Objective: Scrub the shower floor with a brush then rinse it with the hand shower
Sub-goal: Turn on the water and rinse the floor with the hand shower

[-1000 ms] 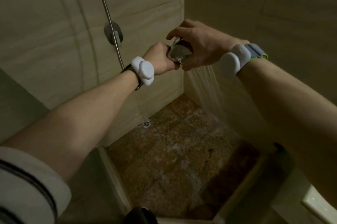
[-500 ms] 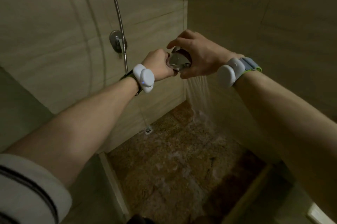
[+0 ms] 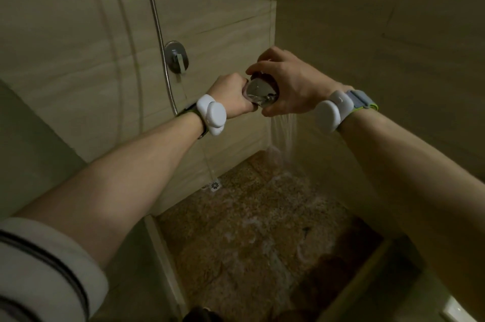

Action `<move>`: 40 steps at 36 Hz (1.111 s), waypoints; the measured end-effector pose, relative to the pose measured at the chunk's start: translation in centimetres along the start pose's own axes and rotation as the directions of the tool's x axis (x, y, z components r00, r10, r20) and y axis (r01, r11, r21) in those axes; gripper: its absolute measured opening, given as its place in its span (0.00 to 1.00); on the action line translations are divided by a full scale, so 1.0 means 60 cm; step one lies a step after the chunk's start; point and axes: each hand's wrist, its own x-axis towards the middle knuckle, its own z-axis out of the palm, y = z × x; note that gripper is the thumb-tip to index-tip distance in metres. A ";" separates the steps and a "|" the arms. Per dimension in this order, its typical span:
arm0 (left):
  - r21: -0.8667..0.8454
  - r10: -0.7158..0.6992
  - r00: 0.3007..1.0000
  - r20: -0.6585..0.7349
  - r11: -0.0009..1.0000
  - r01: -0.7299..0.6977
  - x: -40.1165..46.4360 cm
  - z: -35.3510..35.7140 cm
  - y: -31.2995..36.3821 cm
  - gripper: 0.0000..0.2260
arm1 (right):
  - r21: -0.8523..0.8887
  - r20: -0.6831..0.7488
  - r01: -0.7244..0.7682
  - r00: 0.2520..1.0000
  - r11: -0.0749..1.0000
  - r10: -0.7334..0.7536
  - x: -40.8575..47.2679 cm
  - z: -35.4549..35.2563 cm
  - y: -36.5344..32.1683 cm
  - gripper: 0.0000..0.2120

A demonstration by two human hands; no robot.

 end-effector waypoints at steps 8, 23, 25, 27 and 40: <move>-0.043 0.003 1.000 0.019 0.999 -0.002 -0.002 -0.005 0.001 0.09 | -0.033 -0.001 0.006 1.000 0.999 -0.006 0.002 -0.009 -0.008 0.40; 0.027 -0.016 1.000 -0.025 0.999 0.017 -0.006 -0.017 0.004 0.10 | -0.024 -0.049 0.017 0.999 1.000 -0.018 0.002 -0.008 -0.016 0.41; 0.029 -0.019 0.999 -0.028 0.999 0.019 -0.007 -0.017 0.003 0.11 | -0.022 -0.055 0.016 0.998 1.000 -0.017 0.002 -0.009 -0.016 0.41; 0.039 -0.015 0.999 -0.034 0.999 0.016 -0.008 -0.018 0.003 0.11 | -0.021 -0.052 0.018 0.998 1.000 -0.019 0.001 -0.009 -0.017 0.40; 0.044 -0.007 1.000 -0.024 0.999 0.008 -0.017 -0.026 0.004 0.11 | -0.017 -0.043 0.021 0.999 1.000 -0.021 0.002 -0.007 -0.020 0.42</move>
